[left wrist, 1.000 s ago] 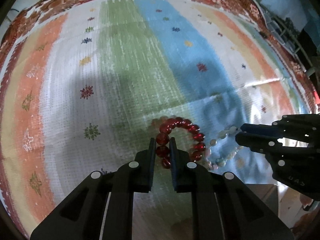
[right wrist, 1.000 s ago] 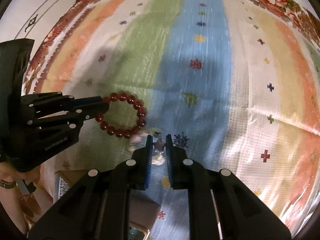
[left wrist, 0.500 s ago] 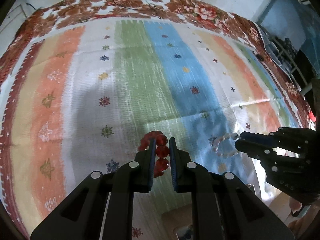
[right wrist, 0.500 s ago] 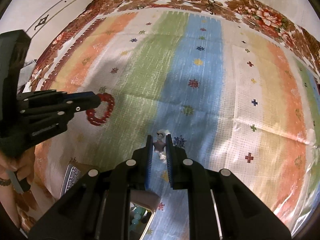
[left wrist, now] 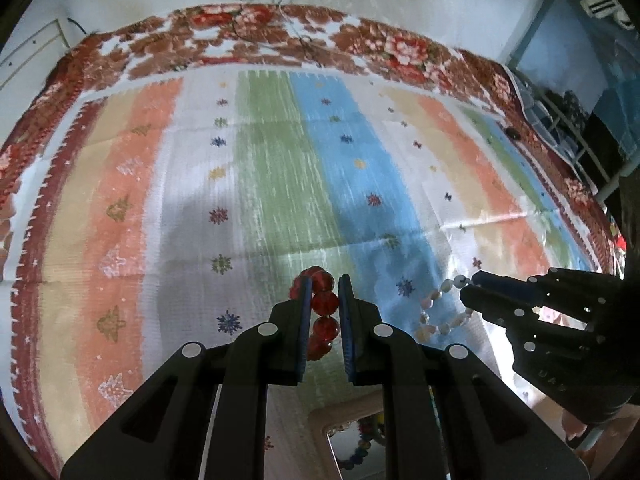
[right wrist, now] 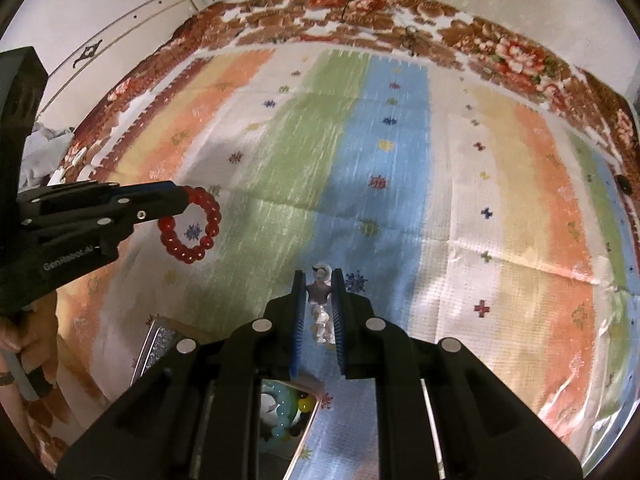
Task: Organize jewelry
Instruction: 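Lift both held bracelets and carry them over the silver box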
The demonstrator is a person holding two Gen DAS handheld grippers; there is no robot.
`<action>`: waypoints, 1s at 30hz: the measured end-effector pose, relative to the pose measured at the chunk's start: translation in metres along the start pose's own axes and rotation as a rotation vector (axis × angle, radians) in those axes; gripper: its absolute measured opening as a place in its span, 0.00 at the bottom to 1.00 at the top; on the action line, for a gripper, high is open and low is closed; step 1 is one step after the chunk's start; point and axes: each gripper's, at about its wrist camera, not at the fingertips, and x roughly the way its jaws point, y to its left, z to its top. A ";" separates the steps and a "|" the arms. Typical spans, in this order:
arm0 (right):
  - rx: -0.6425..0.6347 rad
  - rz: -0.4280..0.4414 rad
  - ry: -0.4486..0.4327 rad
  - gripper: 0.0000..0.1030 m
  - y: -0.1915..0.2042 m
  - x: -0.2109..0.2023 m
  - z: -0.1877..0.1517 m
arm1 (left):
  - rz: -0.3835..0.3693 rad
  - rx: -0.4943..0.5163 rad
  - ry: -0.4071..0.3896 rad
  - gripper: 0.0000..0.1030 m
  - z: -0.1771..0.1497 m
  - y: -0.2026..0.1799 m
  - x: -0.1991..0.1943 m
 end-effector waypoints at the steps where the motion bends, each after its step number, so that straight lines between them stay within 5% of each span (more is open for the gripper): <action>1: 0.000 -0.003 -0.013 0.14 0.001 -0.003 0.000 | -0.005 0.001 -0.005 0.12 0.000 -0.001 -0.003; 15: -0.001 0.079 -0.088 0.14 0.010 -0.039 -0.025 | -0.016 0.054 -0.135 0.12 -0.023 -0.022 -0.047; 30: -0.006 0.183 -0.077 0.14 0.030 -0.062 -0.066 | -0.076 0.083 -0.121 0.12 -0.070 -0.040 -0.067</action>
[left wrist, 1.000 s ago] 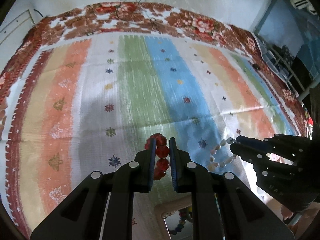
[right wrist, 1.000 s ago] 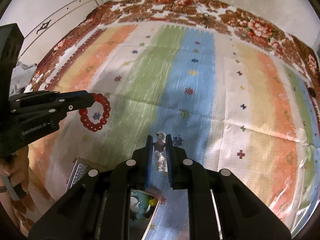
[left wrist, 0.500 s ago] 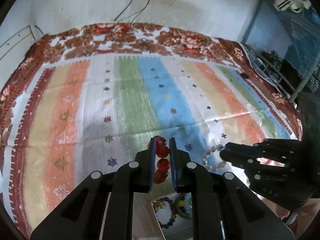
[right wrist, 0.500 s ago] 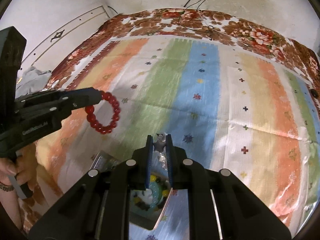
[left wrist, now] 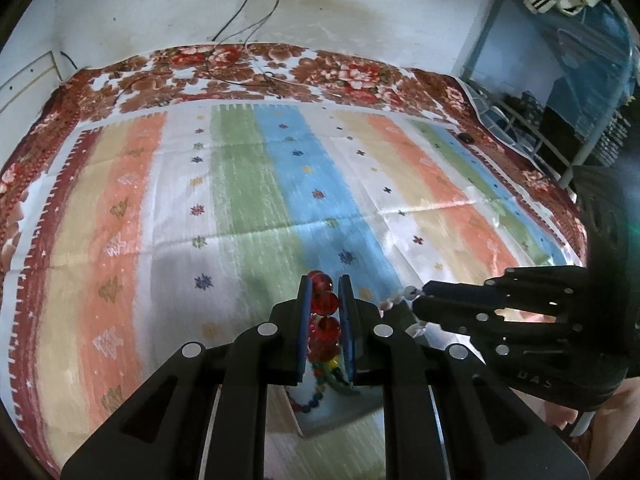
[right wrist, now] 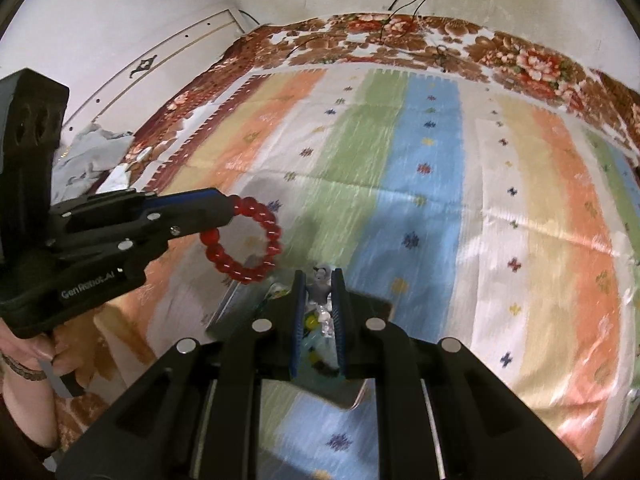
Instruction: Organize jewelry
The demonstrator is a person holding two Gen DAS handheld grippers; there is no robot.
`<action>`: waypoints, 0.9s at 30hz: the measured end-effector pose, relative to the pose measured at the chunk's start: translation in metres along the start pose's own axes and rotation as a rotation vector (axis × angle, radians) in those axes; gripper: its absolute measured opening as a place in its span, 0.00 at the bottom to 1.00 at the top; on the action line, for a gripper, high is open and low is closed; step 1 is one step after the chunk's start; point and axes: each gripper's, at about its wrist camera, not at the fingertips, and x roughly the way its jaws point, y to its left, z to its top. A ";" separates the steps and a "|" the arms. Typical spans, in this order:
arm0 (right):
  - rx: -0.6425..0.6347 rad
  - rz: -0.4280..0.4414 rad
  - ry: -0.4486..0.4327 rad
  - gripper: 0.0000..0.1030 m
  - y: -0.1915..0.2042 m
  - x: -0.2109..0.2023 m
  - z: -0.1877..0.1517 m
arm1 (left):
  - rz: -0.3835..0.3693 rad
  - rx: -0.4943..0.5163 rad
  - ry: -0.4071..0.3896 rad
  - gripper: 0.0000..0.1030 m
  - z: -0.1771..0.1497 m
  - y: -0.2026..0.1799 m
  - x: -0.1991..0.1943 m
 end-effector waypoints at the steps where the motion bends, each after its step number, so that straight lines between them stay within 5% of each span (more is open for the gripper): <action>1: 0.000 0.002 0.004 0.14 0.001 0.000 -0.002 | -0.004 0.006 0.005 0.12 -0.003 -0.003 0.000; 14: 0.004 -0.033 0.043 0.15 0.001 0.006 -0.020 | 0.005 0.050 0.059 0.13 -0.027 -0.020 0.011; 15: 0.006 -0.046 0.044 0.21 0.000 0.006 -0.021 | 0.009 0.054 0.047 0.13 -0.027 -0.021 0.009; 16: 0.010 -0.061 0.043 0.41 -0.001 0.005 -0.022 | 0.016 0.058 0.040 0.25 -0.027 -0.022 0.008; 18: 0.021 -0.088 0.029 0.54 -0.004 0.002 -0.024 | 0.018 0.074 0.029 0.40 -0.026 -0.024 0.004; 19: 0.027 -0.087 0.023 0.55 -0.006 -0.001 -0.025 | 0.017 0.074 0.026 0.47 -0.027 -0.024 0.003; 27: 0.031 -0.086 -0.001 0.58 -0.008 -0.014 -0.038 | 0.010 0.070 0.029 0.52 -0.039 -0.021 -0.005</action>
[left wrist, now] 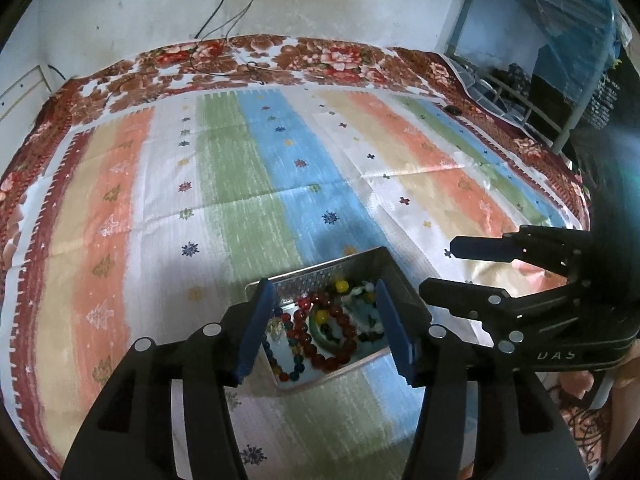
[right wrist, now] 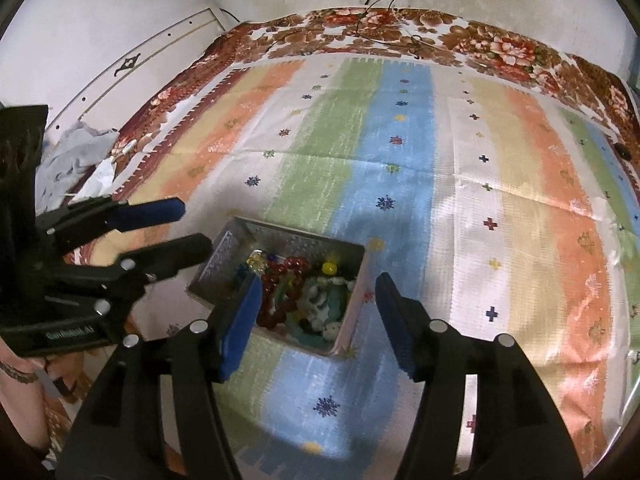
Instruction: Organize jewelry
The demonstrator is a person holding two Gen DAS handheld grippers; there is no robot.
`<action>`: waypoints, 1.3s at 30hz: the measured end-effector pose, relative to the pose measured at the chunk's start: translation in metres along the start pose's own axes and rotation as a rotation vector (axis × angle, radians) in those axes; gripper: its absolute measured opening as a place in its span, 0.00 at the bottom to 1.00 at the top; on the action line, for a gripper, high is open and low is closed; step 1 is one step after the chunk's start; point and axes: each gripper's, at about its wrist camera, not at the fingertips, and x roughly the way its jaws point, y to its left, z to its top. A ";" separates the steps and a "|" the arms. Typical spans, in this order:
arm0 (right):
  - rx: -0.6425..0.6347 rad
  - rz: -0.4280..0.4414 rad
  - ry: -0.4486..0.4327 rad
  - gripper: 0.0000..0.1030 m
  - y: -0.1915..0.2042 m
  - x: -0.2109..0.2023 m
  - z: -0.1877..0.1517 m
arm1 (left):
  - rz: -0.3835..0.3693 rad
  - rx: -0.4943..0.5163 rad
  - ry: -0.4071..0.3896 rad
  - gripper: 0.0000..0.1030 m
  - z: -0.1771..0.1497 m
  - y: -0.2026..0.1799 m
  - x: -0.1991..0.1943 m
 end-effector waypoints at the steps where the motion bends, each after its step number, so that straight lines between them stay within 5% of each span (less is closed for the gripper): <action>1: -0.002 -0.007 -0.003 0.58 0.000 -0.002 -0.002 | -0.002 -0.003 -0.003 0.53 -0.001 0.001 -0.001; 14: 0.047 0.009 -0.104 0.69 -0.012 -0.034 -0.029 | 0.018 0.041 -0.014 0.69 -0.019 0.000 -0.012; 22: 0.014 -0.002 -0.199 0.78 0.001 -0.056 -0.044 | 0.071 0.089 -0.129 0.90 -0.031 -0.006 -0.031; 39: 0.037 -0.087 -0.288 0.95 0.014 -0.075 -0.076 | 0.081 0.093 -0.171 0.95 -0.061 -0.017 -0.047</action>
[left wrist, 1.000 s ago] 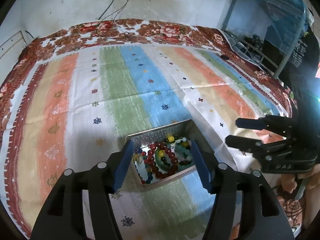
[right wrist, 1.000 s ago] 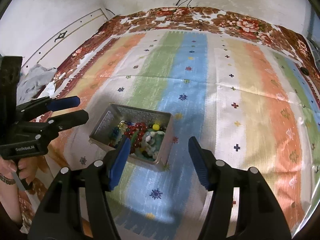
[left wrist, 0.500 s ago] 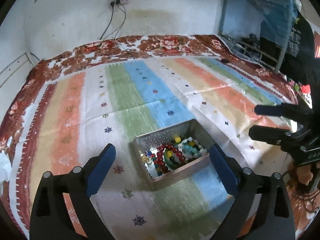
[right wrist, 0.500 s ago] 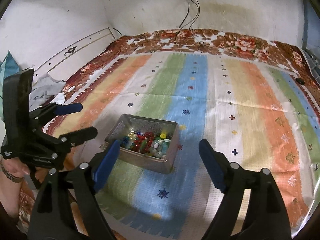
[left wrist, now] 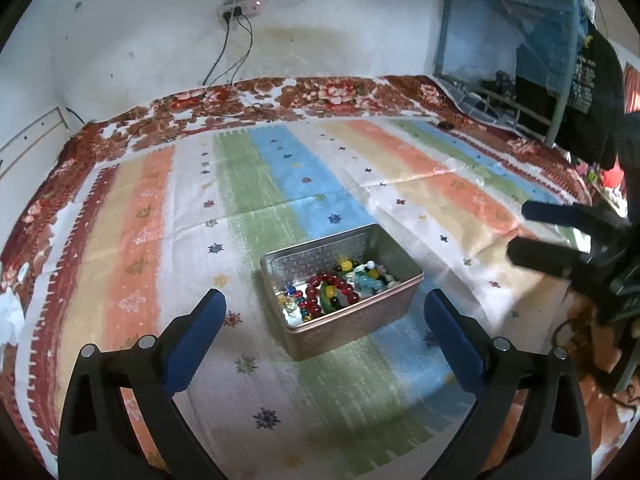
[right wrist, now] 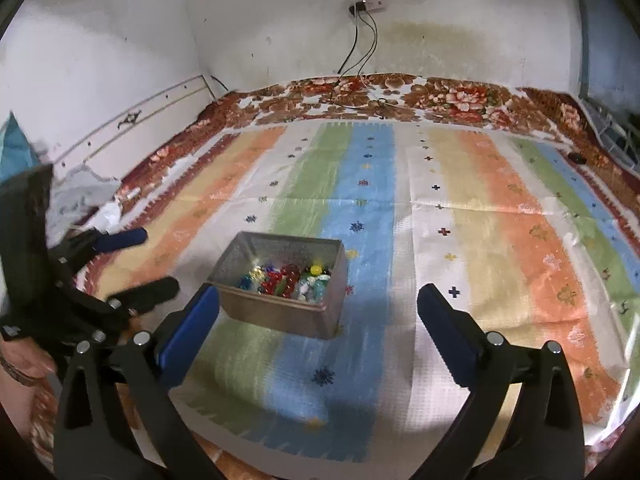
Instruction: Organize jewelry
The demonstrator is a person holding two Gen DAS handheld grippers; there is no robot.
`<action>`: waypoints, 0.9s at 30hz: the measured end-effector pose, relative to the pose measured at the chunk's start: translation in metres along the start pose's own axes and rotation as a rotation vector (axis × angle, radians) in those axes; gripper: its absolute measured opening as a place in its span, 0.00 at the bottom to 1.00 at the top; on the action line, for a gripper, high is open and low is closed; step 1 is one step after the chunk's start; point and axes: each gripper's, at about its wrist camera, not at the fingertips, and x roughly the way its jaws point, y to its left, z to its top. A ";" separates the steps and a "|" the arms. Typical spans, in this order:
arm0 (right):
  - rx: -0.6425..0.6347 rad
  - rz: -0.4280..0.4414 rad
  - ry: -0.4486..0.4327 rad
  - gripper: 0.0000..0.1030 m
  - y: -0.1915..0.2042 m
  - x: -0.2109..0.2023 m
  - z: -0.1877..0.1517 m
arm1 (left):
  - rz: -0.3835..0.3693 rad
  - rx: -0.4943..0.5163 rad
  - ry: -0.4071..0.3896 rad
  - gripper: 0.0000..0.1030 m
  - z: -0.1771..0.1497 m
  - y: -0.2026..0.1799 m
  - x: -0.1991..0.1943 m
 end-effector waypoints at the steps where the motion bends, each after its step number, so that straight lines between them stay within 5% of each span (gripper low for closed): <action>1: -0.016 -0.016 -0.005 0.95 0.003 -0.001 -0.002 | 0.006 -0.001 -0.007 0.95 -0.001 -0.001 -0.002; 27: 0.035 -0.013 -0.099 0.95 -0.001 -0.023 -0.014 | 0.058 0.048 -0.148 0.95 -0.011 -0.018 -0.030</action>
